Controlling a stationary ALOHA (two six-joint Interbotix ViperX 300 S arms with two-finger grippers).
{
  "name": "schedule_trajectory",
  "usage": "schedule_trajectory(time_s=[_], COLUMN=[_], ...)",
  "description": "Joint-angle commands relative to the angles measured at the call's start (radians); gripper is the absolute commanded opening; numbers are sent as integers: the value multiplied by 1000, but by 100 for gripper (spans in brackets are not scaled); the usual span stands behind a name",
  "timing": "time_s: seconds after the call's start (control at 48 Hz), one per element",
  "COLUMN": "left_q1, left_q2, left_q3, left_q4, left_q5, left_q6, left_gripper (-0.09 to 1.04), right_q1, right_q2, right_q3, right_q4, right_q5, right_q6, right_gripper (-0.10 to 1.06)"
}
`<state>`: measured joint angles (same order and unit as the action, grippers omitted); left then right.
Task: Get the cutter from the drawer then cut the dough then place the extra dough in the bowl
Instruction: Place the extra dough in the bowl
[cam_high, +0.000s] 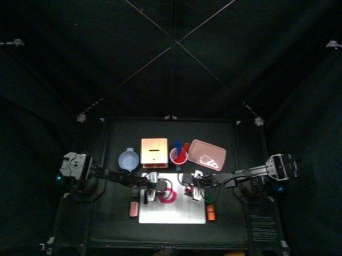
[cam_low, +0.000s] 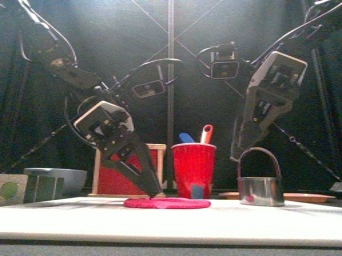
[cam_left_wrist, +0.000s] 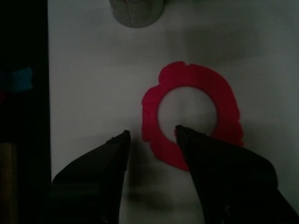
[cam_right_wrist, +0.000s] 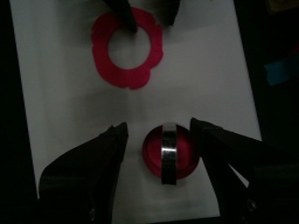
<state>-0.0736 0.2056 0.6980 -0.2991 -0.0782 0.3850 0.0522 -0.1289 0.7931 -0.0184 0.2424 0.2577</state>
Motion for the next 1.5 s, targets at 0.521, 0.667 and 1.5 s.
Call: schedule_trajectory(time_s=[0.521, 0.667, 1.5], left_q1=[0, -3, 153], left_q2=[21, 21, -739], left_q3=[-46, -48, 278], left_q4=[51, 69, 112], left_q5=[107, 118, -91], left_q6=[0, 0, 3], left_gripper=[54, 46, 46], right_q1=[2, 2, 2], right_q2=[-6, -6, 12], right_q3=[-6, -6, -5], right_q4=[5, 5, 15], right_q5=[-6, -5, 2], right_q6=[2, 2, 2], right_gripper=[91, 91, 91])
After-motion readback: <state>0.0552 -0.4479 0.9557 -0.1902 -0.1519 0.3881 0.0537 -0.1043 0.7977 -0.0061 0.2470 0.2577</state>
